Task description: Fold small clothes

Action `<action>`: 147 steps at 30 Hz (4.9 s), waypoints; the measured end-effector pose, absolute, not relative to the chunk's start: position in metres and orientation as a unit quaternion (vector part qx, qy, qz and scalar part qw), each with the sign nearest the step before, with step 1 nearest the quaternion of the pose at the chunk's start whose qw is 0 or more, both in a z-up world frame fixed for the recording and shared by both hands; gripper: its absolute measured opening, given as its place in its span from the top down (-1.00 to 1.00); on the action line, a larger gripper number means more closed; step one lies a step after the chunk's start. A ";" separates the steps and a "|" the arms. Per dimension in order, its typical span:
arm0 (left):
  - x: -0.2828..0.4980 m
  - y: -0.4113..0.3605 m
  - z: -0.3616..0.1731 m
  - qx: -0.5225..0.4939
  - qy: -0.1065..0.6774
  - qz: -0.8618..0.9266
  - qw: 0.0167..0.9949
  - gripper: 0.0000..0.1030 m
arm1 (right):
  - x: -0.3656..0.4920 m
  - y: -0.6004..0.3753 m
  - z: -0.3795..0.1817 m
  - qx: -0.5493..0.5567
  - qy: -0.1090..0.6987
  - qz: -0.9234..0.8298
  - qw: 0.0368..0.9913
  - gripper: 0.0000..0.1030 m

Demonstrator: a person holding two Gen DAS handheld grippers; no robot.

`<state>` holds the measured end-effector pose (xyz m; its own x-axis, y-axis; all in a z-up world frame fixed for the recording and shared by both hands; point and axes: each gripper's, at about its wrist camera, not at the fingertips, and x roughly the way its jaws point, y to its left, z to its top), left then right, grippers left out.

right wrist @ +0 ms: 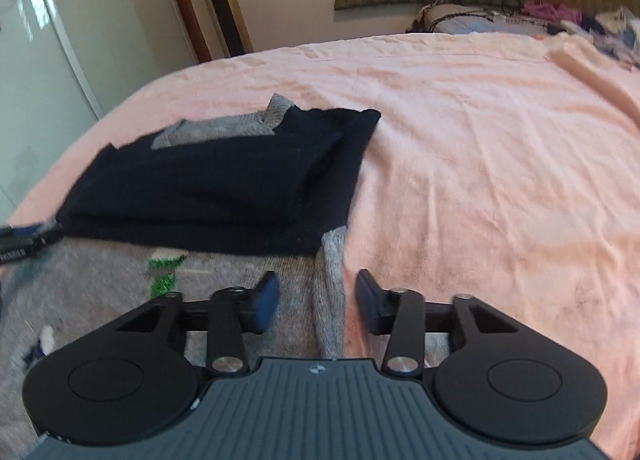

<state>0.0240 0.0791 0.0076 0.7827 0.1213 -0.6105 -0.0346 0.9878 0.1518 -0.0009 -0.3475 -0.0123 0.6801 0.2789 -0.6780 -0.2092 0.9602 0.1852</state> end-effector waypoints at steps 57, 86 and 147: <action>-0.216 0.182 -0.009 -0.394 0.402 -0.181 0.806 -0.25 | -0.219 -0.419 -0.039 0.390 0.451 0.299 0.745 -0.26; -0.246 0.156 -0.010 -0.381 0.413 -0.185 0.806 0.42 | -0.250 -0.410 -0.032 0.387 0.448 0.323 0.738 -0.28; -0.112 -0.009 0.000 0.001 0.353 0.031 0.935 -1.00 | -0.150 -0.228 -0.017 0.004 0.334 0.060 0.941 -1.00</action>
<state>-0.1124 -0.0092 0.0002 0.7487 0.0579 -0.6603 -0.0571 0.9981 0.0228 -0.1504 -0.2279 -0.0173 0.7694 0.1158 -0.6282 -0.1102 0.9927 0.0480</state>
